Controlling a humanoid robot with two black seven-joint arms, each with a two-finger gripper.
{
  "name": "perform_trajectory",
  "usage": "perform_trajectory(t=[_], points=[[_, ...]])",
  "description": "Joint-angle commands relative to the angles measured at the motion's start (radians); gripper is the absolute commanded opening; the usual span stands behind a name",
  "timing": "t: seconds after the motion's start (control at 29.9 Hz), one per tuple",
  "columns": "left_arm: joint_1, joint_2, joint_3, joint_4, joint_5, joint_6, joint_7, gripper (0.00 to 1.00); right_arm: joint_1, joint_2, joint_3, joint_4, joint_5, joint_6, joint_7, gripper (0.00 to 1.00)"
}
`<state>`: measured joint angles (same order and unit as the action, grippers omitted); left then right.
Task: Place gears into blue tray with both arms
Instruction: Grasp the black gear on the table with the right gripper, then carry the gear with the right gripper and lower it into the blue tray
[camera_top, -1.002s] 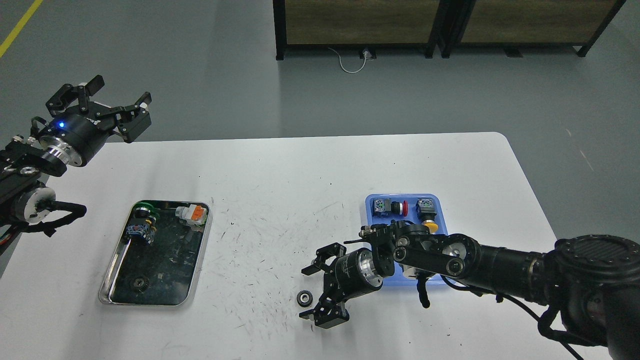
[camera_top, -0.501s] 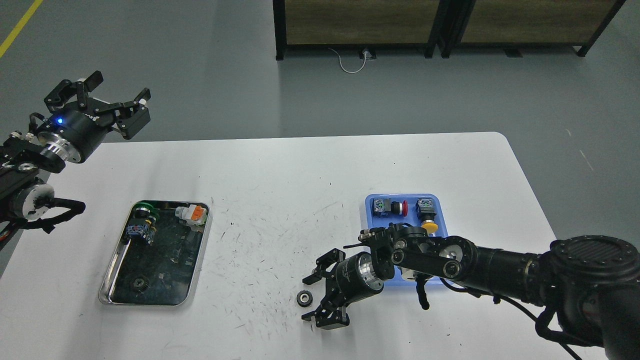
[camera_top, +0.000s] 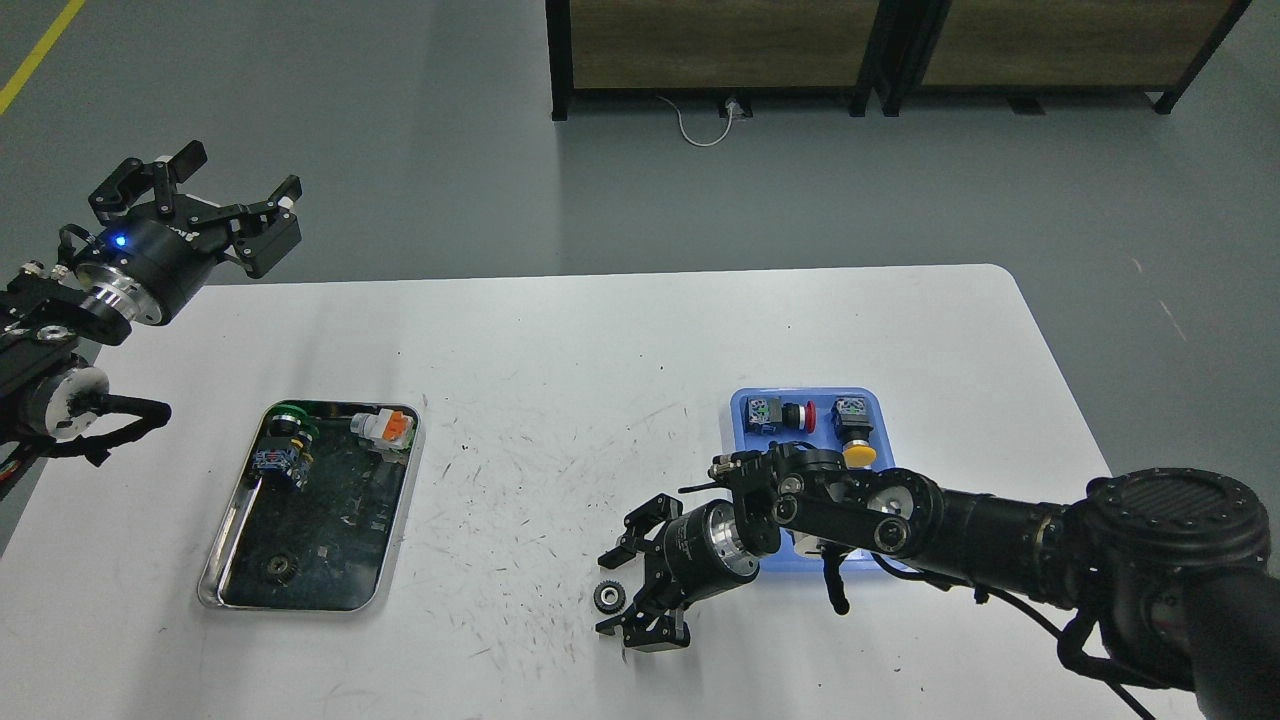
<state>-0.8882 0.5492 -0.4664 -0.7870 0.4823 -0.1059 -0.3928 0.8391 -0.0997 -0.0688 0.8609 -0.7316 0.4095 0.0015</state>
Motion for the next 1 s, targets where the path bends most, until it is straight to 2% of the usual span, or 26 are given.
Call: perform_trajectory(t=[0.0, 0.2, 0.57, 0.73, 0.97], points=[[0.0, 0.0, -0.001, 0.0, 0.001, 0.0, 0.0, 0.98, 0.0, 0.0, 0.001, -0.002, 0.0, 0.0, 0.0, 0.64], [0.0, 0.0, -0.001, 0.0, 0.001, 0.0, 0.0, 0.98, 0.006, 0.002, 0.001, -0.002, 0.0, 0.009, -0.001, 0.58], [-0.006, 0.0, 0.0, 0.0, 0.001, 0.0, 0.005, 0.98, 0.011, 0.012, 0.0, -0.002, 0.0, 0.029, -0.014, 0.41], [-0.006, 0.001, 0.0, 0.002, 0.001, 0.0, 0.005, 0.98, 0.011, 0.012, 0.003, -0.002, 0.001, 0.046, -0.037, 0.31], [-0.006, 0.001, 0.0, 0.002, 0.001, 0.0, 0.006, 0.98, 0.011, 0.012, 0.01, -0.002, 0.001, 0.055, -0.041, 0.23]])
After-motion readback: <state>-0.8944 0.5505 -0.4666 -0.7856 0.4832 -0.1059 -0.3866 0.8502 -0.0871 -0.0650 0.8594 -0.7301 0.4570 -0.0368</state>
